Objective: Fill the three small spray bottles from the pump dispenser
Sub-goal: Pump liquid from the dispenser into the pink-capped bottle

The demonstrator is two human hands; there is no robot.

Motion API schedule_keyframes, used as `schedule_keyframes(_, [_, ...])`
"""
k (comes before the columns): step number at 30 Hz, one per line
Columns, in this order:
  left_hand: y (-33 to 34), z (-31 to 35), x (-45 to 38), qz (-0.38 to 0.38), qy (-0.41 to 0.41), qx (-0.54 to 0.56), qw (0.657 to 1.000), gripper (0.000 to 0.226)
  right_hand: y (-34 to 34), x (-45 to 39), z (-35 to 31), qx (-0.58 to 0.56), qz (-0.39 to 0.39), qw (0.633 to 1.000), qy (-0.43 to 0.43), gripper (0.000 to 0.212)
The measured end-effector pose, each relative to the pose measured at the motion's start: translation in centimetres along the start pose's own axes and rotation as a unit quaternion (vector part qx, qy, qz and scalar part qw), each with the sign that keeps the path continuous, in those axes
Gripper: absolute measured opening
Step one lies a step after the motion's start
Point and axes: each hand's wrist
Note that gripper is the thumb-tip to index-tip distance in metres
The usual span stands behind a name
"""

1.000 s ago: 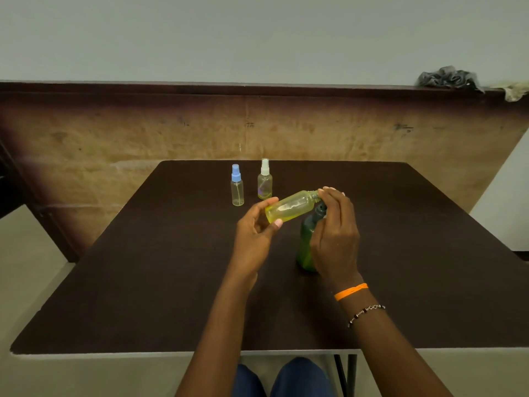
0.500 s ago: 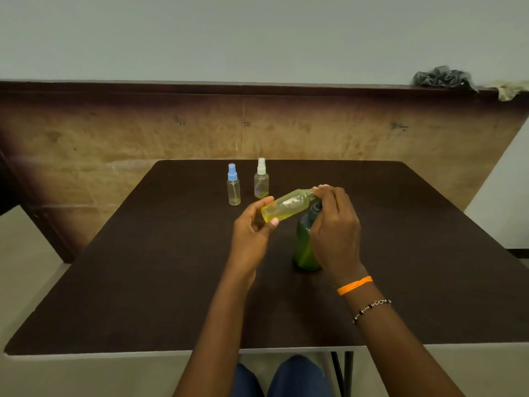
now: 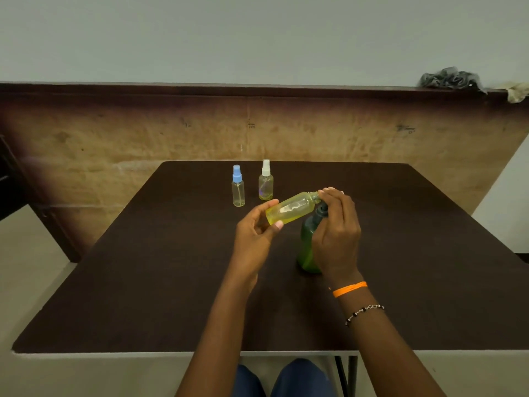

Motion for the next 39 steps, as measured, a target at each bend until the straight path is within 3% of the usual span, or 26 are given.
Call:
schedule_keyframes(7, [-0.4, 0.4, -0.2, -0.004, 0.007, 0.005, 1.0, 0.039, -1.2, -2.2, -0.8, 0.036, -0.046, 0.998, -0.006, 0.035])
schedule_keyframes(14, [-0.1, -0.2, 0.0, 0.005, -0.001, 0.007, 1.0, 0.041, -0.4, -0.4, 0.1, 0.021, -0.007, 0.999, -0.025, 0.034])
schedule_keyframes(23, [0.0, 0.6, 0.3, 0.009, -0.001, 0.007, 1.0, 0.039, -1.6, -2.5, -0.4, 0.041, -0.066, 0.996, -0.035, 0.037])
schedule_keyframes(31, [0.0, 0.2, 0.5, 0.017, -0.021, -0.005, 1.0, 0.039, -0.3, -0.6, -0.3, 0.04, -0.013, 0.999, -0.023, 0.031])
schedule_keyframes(39, [0.2, 0.6, 0.2, 0.029, -0.034, 0.002, 0.999, 0.042, -1.5, -2.8, -0.7, 0.088, -0.068, 0.993, -0.037, 0.027])
Point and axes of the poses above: each hand's wrist, its own x-axis away from the middle knuckle, its own y-axis out of the palm, z = x × y, and after that the axes turned 2 degrees about -y, right-handed
